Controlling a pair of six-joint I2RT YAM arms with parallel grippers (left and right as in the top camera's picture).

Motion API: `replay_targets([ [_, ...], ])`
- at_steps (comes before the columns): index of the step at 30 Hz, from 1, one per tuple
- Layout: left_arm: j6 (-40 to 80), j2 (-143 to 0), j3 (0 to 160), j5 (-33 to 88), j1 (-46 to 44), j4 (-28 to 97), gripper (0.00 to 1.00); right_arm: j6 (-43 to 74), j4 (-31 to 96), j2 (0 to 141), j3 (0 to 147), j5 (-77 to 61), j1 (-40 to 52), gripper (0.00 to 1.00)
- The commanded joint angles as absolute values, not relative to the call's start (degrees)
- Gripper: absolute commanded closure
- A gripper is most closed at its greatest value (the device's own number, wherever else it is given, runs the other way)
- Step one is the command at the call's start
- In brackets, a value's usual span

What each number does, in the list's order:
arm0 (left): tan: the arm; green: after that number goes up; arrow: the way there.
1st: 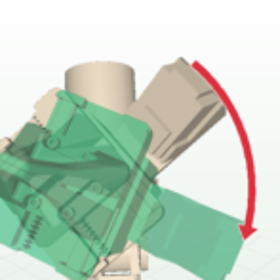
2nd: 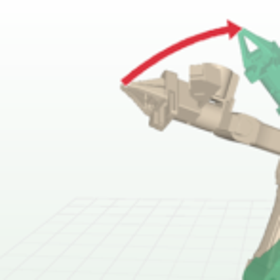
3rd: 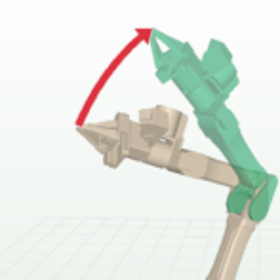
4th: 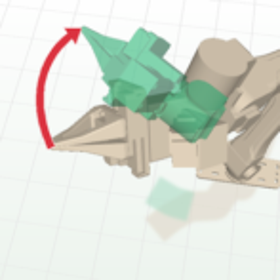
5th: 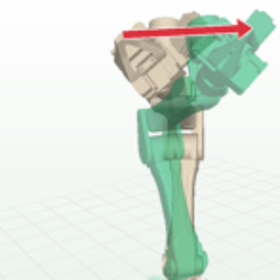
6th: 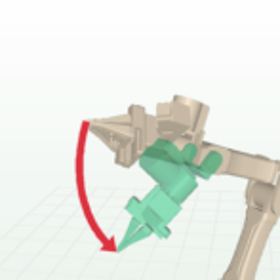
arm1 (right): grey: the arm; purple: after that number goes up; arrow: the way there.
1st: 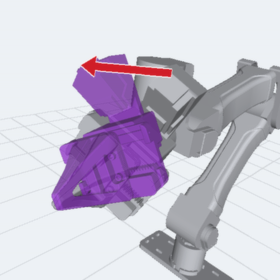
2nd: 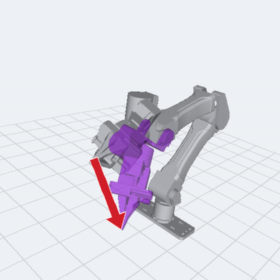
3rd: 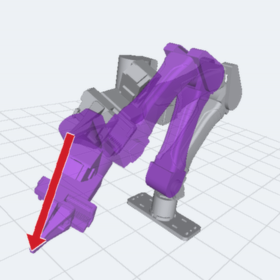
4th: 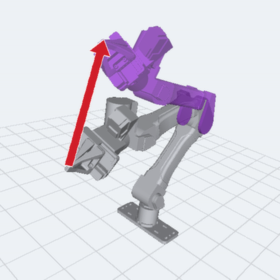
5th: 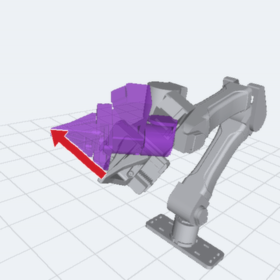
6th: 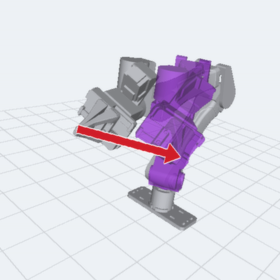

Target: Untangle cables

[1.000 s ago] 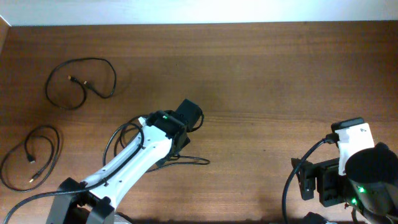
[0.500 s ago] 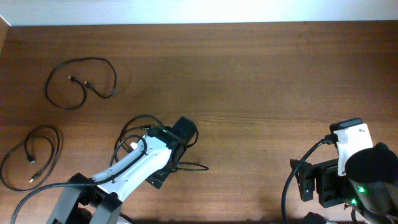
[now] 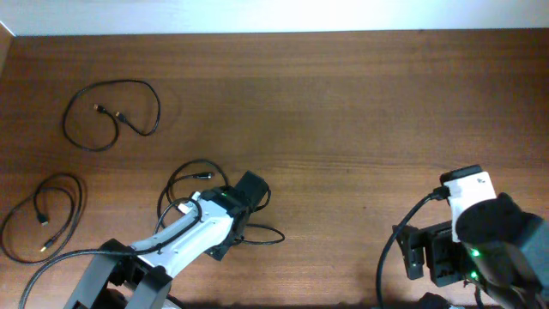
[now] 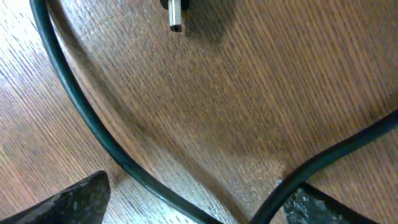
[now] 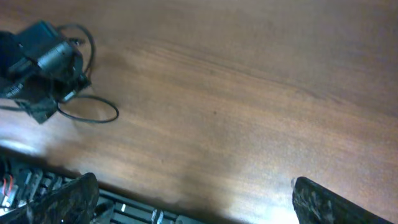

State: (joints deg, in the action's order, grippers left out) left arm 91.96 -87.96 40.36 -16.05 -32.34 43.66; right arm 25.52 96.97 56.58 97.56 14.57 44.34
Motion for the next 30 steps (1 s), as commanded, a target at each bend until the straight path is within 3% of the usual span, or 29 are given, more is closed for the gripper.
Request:
replay_targets([
  [1, 92.1, -88.2, 37.8, -17.6, -32.1, 44.1, 0.25, 26.1, 97.3, 56.7, 96.2, 13.9, 44.2, 0.02],
  [5, 92.1, -88.2, 35.7, -17.1, -32.1, 42.8, 0.27, 26.1, 97.3, 56.7, 95.2, 13.9, 44.2, 0.01],
  [12, 92.1, -88.2, 32.1, -15.2, -32.1, 36.6, 0.47, 29.0, 96.7, 56.7, 93.6, 14.0, 44.2, 0.01],
  [22, 92.1, -88.1, 30.2, -17.4, -32.1, 35.6, 1.00, 29.0, 93.8, 56.7, 93.6, 13.9, 44.2, 0.02],
  [25, 92.1, -88.1, 31.0, -18.2, -29.0, 36.8, 1.00, 29.0, 93.9, 56.7, 93.6, 13.9, 44.2, 0.01],
  [30, 91.5, -87.4, 35.9, -18.2, -16.3, 43.8, 1.00, 29.0, 93.4, 56.7, 93.6, 13.9, 44.2, 0.01],
])
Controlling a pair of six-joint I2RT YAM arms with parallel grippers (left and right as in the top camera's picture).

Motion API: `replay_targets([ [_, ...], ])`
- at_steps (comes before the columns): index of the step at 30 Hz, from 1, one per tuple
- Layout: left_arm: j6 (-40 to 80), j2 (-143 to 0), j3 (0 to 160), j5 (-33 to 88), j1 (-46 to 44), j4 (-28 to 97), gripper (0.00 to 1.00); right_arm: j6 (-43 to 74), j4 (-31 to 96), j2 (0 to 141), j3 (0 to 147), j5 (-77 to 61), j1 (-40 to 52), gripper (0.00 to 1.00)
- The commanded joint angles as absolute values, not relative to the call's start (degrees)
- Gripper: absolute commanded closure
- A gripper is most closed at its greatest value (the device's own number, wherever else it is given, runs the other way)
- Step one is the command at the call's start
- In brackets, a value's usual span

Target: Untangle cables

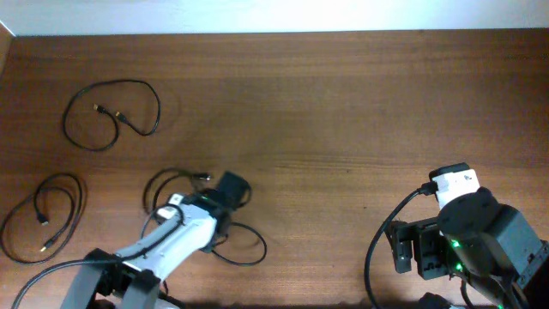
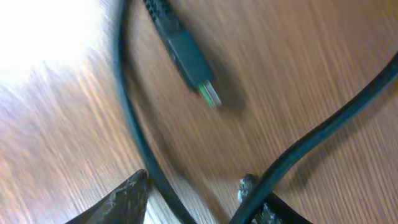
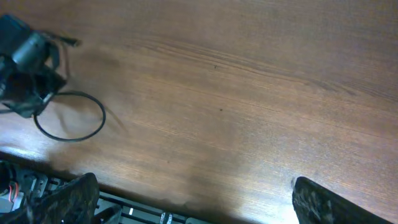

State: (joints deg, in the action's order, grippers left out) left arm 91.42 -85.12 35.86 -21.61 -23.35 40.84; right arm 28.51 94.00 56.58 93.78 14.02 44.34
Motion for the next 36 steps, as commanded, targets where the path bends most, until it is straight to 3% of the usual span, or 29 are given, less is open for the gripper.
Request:
replay_targets([
  [1, 90.0, -87.4, 37.7, -18.2, -12.8, 44.3, 1.00, 29.0, 92.9, 56.7, 93.6, 13.9, 44.2, 0.01],
  [8, 68.5, -87.4, 55.5, -16.2, 8.3, 44.2, 1.00, 29.0, 90.1, 56.7, 93.6, 14.0, 44.2, 0.02],
  [11, 60.6, -87.4, 61.4, -9.8, 14.6, 44.3, 0.99, 29.0, 89.0, 57.0, 93.6, 14.0, 44.2, 0.02],
  [13, 59.9, -87.4, 61.4, -5.3, 16.2, 45.2, 0.88, 29.0, 88.0, 57.7, 93.6, 13.9, 44.2, 0.01],
  [18, 59.9, -87.4, 61.4, -1.6, 15.2, 48.1, 1.00, 29.1, 87.9, 60.8, 93.6, 13.8, 44.2, 0.02],
  [23, 59.9, -87.4, 61.4, -0.8, 10.2, 51.4, 0.97, 29.5, 87.9, 64.5, 93.6, 12.2, 44.2, 0.01],
  [27, 59.9, -87.4, 61.4, -0.8, 6.2, 51.9, 0.83, 29.5, 88.1, 67.0, 93.6, 10.7, 44.2, 0.01],
  [29, 59.9, -87.4, 61.4, -1.5, 5.3, 51.9, 0.61, 29.5, 88.3, 66.9, 93.6, 10.7, 44.2, 0.01],
  [32, 59.9, -87.4, 61.4, -3.0, 5.4, 51.9, 0.01, 29.5, 89.6, 65.8, 93.6, 10.7, 44.2, 0.02],
  [36, 63.8, -87.4, 61.4, -2.7, 5.4, 52.0, 0.01, 29.5, 90.7, 64.6, 93.6, 10.7, 44.2, 0.01],
])
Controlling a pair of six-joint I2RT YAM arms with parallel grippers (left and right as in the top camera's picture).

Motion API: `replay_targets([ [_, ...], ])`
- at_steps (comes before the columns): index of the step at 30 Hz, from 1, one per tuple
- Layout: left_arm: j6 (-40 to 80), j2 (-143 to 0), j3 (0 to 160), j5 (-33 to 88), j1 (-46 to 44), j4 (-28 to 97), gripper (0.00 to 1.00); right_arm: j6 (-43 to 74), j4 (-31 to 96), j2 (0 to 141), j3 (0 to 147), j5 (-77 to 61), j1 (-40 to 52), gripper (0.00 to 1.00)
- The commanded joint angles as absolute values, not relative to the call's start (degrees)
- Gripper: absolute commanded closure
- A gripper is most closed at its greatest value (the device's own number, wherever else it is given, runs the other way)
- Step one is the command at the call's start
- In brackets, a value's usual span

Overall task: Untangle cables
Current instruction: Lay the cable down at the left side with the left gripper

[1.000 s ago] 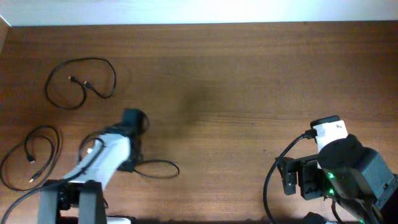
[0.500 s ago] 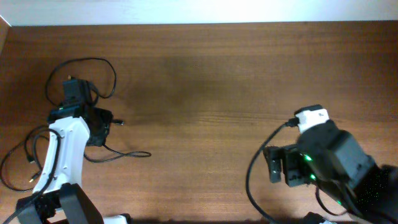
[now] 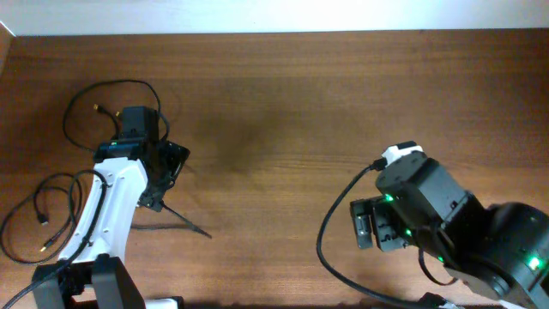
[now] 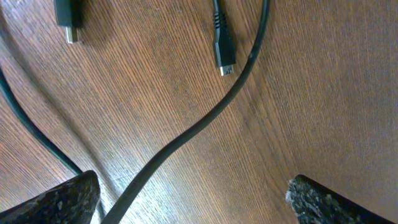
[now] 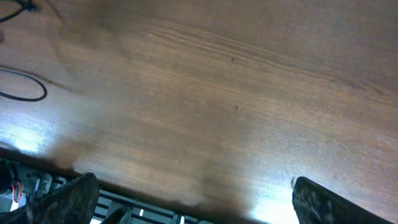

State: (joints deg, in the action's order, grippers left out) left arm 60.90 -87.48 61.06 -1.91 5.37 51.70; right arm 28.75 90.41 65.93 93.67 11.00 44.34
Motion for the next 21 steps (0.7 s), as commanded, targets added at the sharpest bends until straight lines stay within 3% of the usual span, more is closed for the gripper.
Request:
replay_targets([
  [1, 63.8, -87.4, 61.5, -2.7, 5.4, 52.0, 0.01, 29.4, 90.7, 64.3, 93.6, 10.7, 44.2, 0.01],
  [8, 58.6, -87.1, 72.7, 5.2, 11.3, 54.0, 0.01, 29.4, 92.2, 62.0, 93.6, 11.2, 44.2, 0.01],
  [12, 56.6, -87.1, 83.4, -5.8, 12.9, 67.7, 0.01, 29.4, 93.3, 61.4, 93.6, 11.2, 44.2, 0.02],
  [14, 48.5, -87.1, 84.1, -5.5, 12.8, 71.9, 0.01, 29.4, 92.9, 61.4, 93.6, 11.2, 44.2, 0.01],
  [17, 47.7, -87.6, 83.2, -7.3, 12.8, 80.9, 0.01, 29.4, 92.4, 61.4, 93.6, 11.1, 44.2, 0.01],
  [21, 47.7, -87.4, 82.3, -5.9, 12.8, 83.3, 0.01, 29.4, 94.0, 61.4, 93.6, 11.2, 44.2, 0.01],
])
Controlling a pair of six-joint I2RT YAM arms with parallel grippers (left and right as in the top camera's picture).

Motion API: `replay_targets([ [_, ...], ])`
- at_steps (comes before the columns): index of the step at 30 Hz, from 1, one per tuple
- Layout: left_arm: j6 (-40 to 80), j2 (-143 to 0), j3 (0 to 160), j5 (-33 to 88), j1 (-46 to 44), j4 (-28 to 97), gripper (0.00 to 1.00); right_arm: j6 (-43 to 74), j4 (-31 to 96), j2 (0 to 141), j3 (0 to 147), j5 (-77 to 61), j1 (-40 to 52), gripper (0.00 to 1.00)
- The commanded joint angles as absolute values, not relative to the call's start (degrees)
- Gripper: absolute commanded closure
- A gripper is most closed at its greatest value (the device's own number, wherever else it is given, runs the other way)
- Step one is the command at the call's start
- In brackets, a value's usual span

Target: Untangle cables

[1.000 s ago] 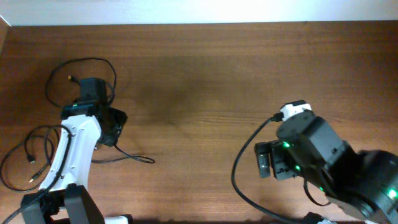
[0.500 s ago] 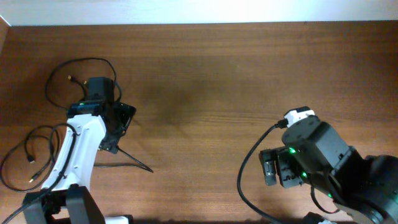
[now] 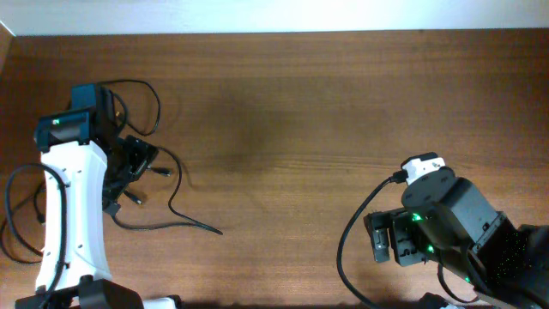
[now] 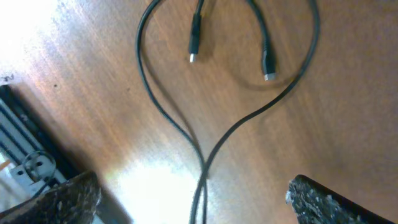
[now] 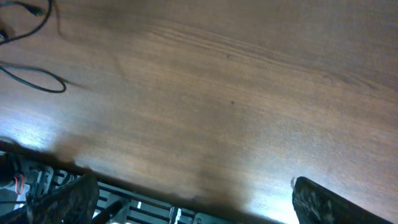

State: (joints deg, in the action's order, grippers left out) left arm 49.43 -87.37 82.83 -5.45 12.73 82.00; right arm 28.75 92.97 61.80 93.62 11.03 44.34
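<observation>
In the overhead view a black cable [image 3: 176,216] lies left of centre with its plug ends [image 3: 159,172] near my left gripper [image 3: 130,163]. A second cable [image 3: 142,87] loops at the back left, partly under the left arm. A third cable [image 3: 10,199] shows at the left edge. In the left wrist view a cable [image 4: 166,112] forms a heart-shaped loop with two plugs [image 4: 194,48] inside, and its strands run down between the wide-apart fingers of my left gripper [image 4: 193,200], which is open. My right gripper [image 5: 193,200] is open over bare wood.
The wooden table [image 3: 326,129] stretches between the two arms. Its front edge and a dark rail [image 5: 143,208] show below the right gripper. The right arm [image 3: 446,227] sits at the front right, its own black lead [image 3: 356,232] looping beside it.
My left arm has moved further left and back, and its camera now sees a whole cable loop from higher up. The right arm has drawn back to the front right. Both grippers remain open.
My left gripper stood open over a tangled cable at the front centre. Then its fingers were closer together around a strand, a little further left. Then it was wide open at the left, the cable lying there. Now that cable lies spread left of centre.
</observation>
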Motion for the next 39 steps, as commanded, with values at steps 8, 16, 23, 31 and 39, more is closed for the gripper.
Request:
replay_targets([
  [8, 19.0, -73.5, 84.0, 18.7, 11.6, 77.5, 0.01, 36.8, 95.2, 56.8, 93.6, 17.1, 44.2, 0.02],
  [16, 13.1, -52.7, 83.9, 18.8, -5.3, 73.3, 0.01, 39.7, 95.9, 53.5, 93.6, 19.9, 44.2, 0.01],
  [23, 15.2, -39.9, 83.3, 12.1, -7.7, 77.4, 0.01, 41.4, 95.3, 53.3, 93.6, 21.7, 44.2, 0.02],
  [31, 39.8, -41.3, 66.0, 11.5, -7.7, 80.9, 0.24, 41.4, 95.8, 53.3, 93.6, 21.5, 44.2, 0.01],
  [39, 53.3, -45.8, 44.4, 11.5, -7.7, 61.2, 0.23, 41.4, 97.0, 53.3, 93.6, 21.5, 44.2, 0.02],
])
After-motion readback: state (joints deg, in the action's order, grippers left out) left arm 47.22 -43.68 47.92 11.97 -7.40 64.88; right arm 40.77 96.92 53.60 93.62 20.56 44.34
